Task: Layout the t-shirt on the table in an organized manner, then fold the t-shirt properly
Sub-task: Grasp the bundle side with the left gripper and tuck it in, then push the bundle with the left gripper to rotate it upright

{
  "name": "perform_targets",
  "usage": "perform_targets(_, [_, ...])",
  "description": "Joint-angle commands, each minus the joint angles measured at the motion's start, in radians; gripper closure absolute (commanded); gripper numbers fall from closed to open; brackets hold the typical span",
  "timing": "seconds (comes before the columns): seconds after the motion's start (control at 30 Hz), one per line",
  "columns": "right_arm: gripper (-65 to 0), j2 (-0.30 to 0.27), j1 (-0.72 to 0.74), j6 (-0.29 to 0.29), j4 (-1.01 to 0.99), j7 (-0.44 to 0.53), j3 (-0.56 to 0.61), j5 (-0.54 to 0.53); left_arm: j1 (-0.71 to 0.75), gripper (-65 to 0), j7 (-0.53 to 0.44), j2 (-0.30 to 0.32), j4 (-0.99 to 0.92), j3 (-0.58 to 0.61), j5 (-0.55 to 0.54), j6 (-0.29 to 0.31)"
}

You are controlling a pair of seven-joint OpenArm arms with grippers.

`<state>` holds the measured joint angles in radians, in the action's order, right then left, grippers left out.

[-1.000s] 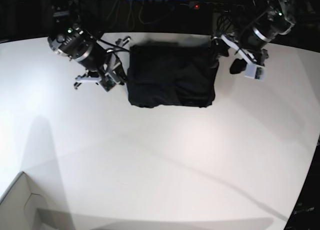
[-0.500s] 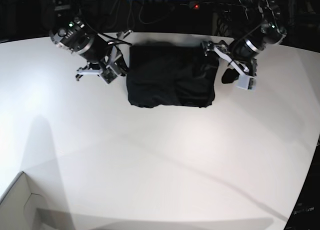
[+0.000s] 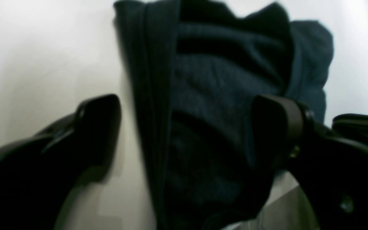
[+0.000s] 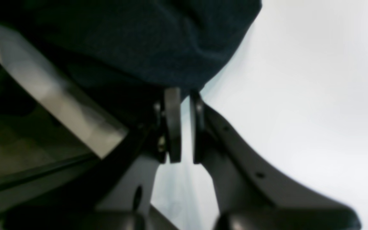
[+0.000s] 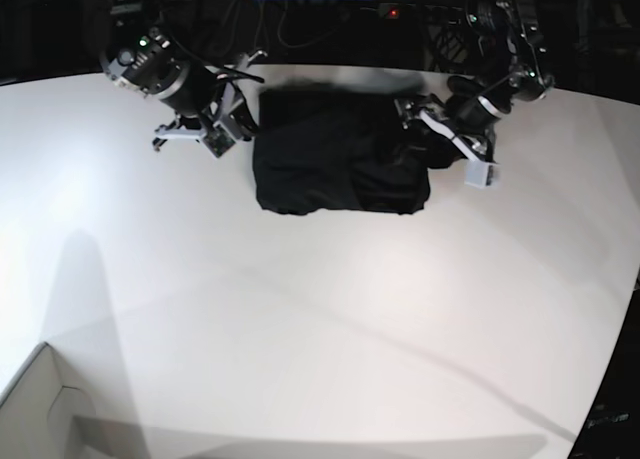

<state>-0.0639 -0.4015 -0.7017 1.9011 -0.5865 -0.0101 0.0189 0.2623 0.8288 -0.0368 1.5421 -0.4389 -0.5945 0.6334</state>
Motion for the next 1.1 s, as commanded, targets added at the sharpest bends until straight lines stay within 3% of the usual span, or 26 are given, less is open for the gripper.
perform_targets(0.0, [-4.5,-0.001,0.000,0.004,0.016,0.021,-0.001,-0.017,-0.004,-62.7,0.025,-0.001,-0.007,0.002,0.012,-0.004])
perform_targets(0.23, [-4.5,-0.001,0.000,0.004,0.019,0.021,-0.001,-0.017,-0.007,-61.6,0.025,-0.001,-0.030,0.007,0.014,-0.004])
perform_targets(0.43, [-4.5,-0.001,-0.001,0.004,0.022,0.021,-0.001,-0.017,-0.008,-38.8,0.025,0.002,-0.030,0.045,0.014,-0.002])
perform_targets(0.57, [-4.5,-0.001,-0.001,0.004,0.024,0.021,-0.001,-0.017,-0.010,-34.9,0.027,0.001,-0.030,0.045,0.014,-0.002])
perform_targets(0.67, [-4.5,-0.001,-0.001,0.004,0.025,0.021,-0.001,-0.017,-0.024,-28.2,0.033,0.001,-0.030,0.045,0.014,-0.002])
perform_targets(0.77, [-4.5,-0.001,-0.001,0.004,0.025,0.021,-0.001,-0.017,-0.036,-16.7,0.034,0.001,-0.030,0.045,0.014,-0.002])
perform_targets(0.87, [-4.5,-0.001,-0.010,0.004,0.051,0.021,-0.009,-0.017,-0.059,0.0,0.036,0.005,-0.030,0.051,0.014,-0.004])
perform_targets(1.07, [-4.5,0.029,-0.029,0.004,0.097,0.026,-0.115,-0.017,-0.113,0.0,0.031,0.025,-0.030,0.157,0.114,-0.004])
